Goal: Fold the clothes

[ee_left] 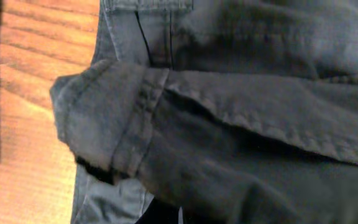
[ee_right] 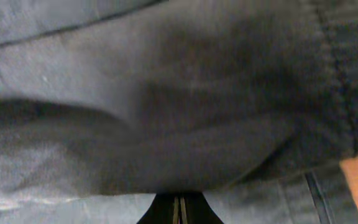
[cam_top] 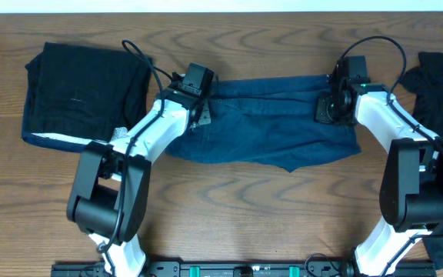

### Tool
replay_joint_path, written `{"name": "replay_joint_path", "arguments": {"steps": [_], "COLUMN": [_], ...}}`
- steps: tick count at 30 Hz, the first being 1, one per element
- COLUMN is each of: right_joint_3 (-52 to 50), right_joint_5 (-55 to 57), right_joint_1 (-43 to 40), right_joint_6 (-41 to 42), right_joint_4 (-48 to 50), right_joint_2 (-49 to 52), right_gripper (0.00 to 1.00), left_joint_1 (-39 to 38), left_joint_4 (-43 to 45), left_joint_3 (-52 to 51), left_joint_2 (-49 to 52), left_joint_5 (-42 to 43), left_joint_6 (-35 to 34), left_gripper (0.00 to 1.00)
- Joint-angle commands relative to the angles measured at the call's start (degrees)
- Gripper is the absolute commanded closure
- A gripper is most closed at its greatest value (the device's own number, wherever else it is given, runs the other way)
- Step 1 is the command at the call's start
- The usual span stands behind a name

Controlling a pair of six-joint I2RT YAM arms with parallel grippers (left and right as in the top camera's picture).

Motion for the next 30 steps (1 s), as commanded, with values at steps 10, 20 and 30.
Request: {"name": "replay_joint_path", "arguments": {"steps": [10, 20, 30], "right_joint_3": [-1.29, -1.29, -1.25], "right_joint_5": [0.28, 0.87, 0.61], "right_joint_1": [0.39, 0.35, 0.35], "right_joint_6": [-2.51, -5.73, -10.67], "right_joint_4": [16.37, 29.92, 29.55], "right_joint_2": [2.12, 7.96, 1.31], "right_gripper": [0.94, 0.79, 0.54], "left_joint_1": [1.70, 3.89, 8.26], "left_joint_4": [7.58, 13.90, 12.81], "left_joint_3": [-0.13, -0.11, 0.33], "left_joint_2": [1.95, 4.79, 1.88], "left_joint_5": [-0.94, -3.28, -3.21], "left_joint_6": [-0.09, -0.09, 4.66], "left_gripper": [0.94, 0.94, 0.94]}}
